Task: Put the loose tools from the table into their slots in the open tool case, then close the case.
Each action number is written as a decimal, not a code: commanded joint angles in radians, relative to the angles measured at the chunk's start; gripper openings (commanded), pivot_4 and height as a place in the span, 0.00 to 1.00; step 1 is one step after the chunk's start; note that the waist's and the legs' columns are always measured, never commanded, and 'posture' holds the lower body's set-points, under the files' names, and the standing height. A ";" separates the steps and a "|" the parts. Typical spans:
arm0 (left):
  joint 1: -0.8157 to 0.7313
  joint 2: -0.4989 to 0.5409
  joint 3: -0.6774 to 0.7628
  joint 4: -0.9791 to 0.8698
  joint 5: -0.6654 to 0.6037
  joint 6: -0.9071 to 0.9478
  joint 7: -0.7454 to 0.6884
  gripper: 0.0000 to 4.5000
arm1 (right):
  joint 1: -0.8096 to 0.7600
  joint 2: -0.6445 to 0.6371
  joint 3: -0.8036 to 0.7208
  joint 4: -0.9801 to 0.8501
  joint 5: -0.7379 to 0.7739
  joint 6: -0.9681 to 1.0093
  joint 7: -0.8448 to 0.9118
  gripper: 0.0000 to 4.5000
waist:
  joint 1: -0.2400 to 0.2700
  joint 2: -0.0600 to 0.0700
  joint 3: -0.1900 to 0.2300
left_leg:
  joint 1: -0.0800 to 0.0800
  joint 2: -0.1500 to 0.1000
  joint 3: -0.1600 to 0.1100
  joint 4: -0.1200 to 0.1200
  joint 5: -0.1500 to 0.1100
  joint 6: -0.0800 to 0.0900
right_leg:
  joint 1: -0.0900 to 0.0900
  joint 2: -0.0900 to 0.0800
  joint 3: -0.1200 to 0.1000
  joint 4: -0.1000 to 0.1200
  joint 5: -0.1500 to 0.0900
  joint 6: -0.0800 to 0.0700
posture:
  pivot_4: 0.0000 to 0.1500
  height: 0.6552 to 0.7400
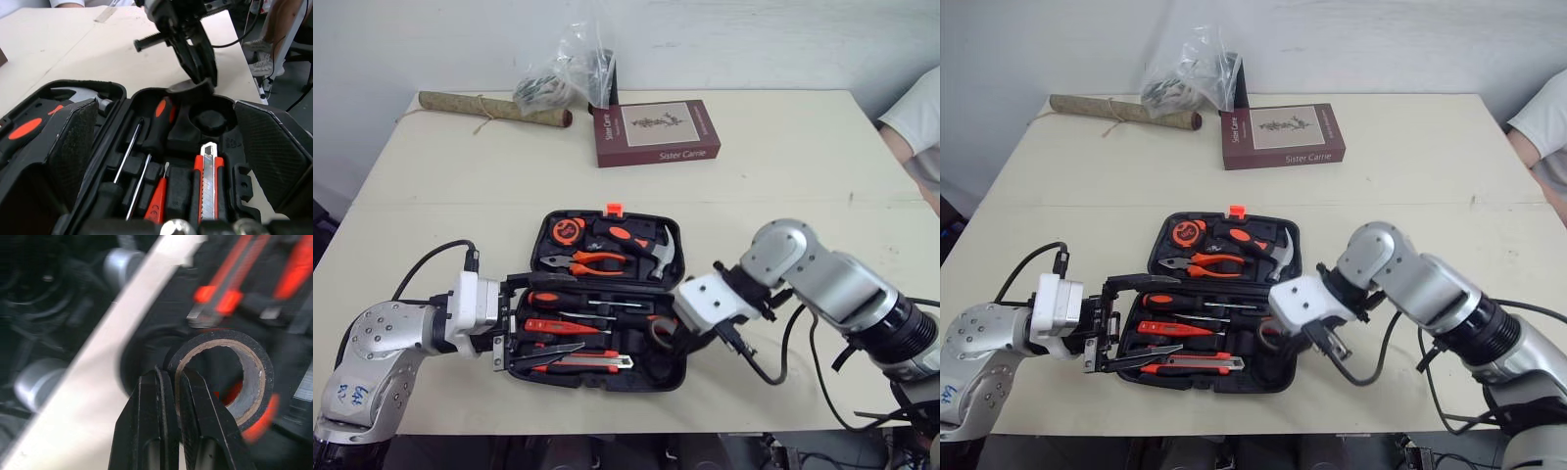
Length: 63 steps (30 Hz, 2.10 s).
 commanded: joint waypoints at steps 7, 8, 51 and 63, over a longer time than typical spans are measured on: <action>0.024 0.020 0.025 -0.045 -0.006 0.004 0.016 1.00 | 0.012 0.053 0.051 -0.011 -0.041 -0.015 0.064 0.02 | -0.001 0.000 0.000 | 0.000 0.001 0.000 0.000 0.000 0.000 | 0.000 0.000 0.000 0.000 0.000 -0.001 | 1.00 1.00; 0.024 0.022 0.026 -0.044 -0.007 0.005 0.016 1.00 | 0.012 0.054 0.057 -0.011 -0.041 -0.019 0.066 0.02 | -0.001 0.000 0.000 | 0.000 0.000 0.000 0.000 0.000 0.000 | 0.000 0.000 0.000 0.000 0.000 -0.001 | 1.00 1.00; 0.131 0.045 0.095 -0.079 -0.012 0.025 0.052 1.00 | 0.150 0.066 -0.086 0.217 0.323 -0.172 0.013 0.00 | 0.001 -0.008 -0.005 | 0.001 0.002 0.000 0.001 -0.001 -0.001 | 0.000 -0.001 0.000 -0.001 0.000 -0.001 | 1.00 1.00; 0.170 0.071 0.156 -0.042 -0.008 0.035 0.029 1.00 | 0.274 0.181 -0.067 0.393 -0.080 -0.441 -0.075 0.00 | -0.008 -0.009 -0.006 | 0.003 0.003 0.001 0.002 -0.001 -0.002 | 0.001 0.000 0.001 0.000 -0.001 -0.001 | 1.00 1.00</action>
